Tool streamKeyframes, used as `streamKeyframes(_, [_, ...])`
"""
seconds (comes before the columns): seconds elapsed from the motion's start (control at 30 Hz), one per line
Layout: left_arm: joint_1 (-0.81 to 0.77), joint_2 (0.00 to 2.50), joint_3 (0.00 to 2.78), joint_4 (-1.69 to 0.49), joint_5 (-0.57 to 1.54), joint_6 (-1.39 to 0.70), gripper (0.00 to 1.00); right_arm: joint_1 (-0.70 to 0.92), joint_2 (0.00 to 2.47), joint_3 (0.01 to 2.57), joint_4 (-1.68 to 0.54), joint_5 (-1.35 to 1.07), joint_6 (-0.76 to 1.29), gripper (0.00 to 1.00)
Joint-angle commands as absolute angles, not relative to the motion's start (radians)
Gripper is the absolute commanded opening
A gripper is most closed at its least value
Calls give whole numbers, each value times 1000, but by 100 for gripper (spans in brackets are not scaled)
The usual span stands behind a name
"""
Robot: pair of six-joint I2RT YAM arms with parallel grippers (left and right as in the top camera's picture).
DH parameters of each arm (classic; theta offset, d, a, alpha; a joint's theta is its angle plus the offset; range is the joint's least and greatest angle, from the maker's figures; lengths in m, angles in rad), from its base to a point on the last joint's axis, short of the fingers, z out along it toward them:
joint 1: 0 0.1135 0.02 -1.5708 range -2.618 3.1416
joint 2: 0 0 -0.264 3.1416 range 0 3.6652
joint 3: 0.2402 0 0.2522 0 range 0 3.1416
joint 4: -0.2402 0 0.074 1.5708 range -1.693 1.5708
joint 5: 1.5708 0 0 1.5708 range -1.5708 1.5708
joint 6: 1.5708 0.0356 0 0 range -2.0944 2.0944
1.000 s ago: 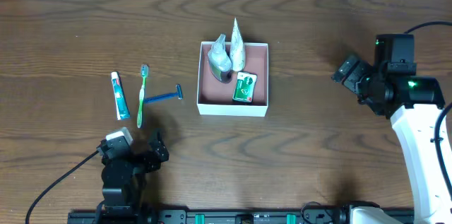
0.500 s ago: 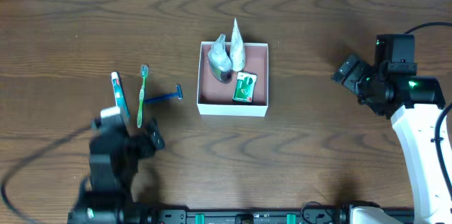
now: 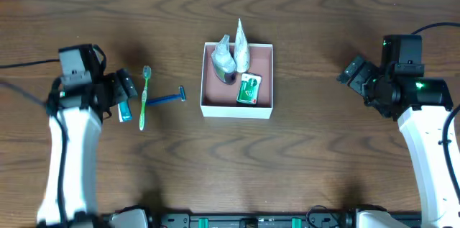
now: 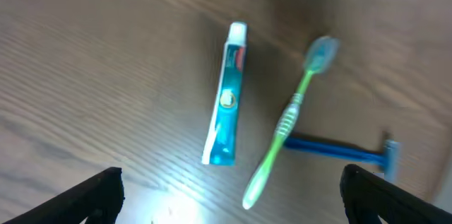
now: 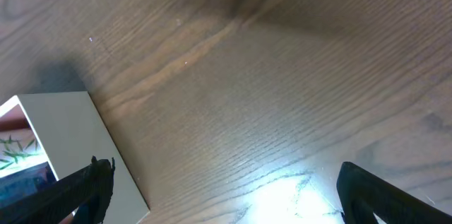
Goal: Pack container
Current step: 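Move left gripper to the Colgate toothpaste tube and grasp it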
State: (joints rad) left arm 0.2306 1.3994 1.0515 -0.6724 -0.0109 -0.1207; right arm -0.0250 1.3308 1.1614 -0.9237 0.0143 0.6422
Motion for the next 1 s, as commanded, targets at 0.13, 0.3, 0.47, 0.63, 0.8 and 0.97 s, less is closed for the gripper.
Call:
streamKeyframes(0.13, [264, 1614, 1064, -598, 9, 12, 98, -30, 1332, 1164, -925, 14, 638, 99])
streamKeyframes(0.3, [297, 1692, 1064, -524, -8, 15, 98, -30, 1332, 1164, -925, 14, 638, 99])
streamKeyframes(0.47, [300, 1782, 1064, -479, -7, 15, 98, -30, 1332, 1164, -925, 14, 638, 99])
streamKeyframes(0.63, [300, 1819, 1064, -438, -7, 15, 94, -30, 1332, 1164, -925, 14, 638, 99])
streamKeyframes(0.8, [300, 1824, 1064, -411, -7, 27, 69, -30, 1332, 1164, -925, 14, 638, 99])
streamKeyframes(0.97, [300, 1826, 1063, -398, -7, 31, 66, -30, 1332, 1164, -925, 14, 638, 99])
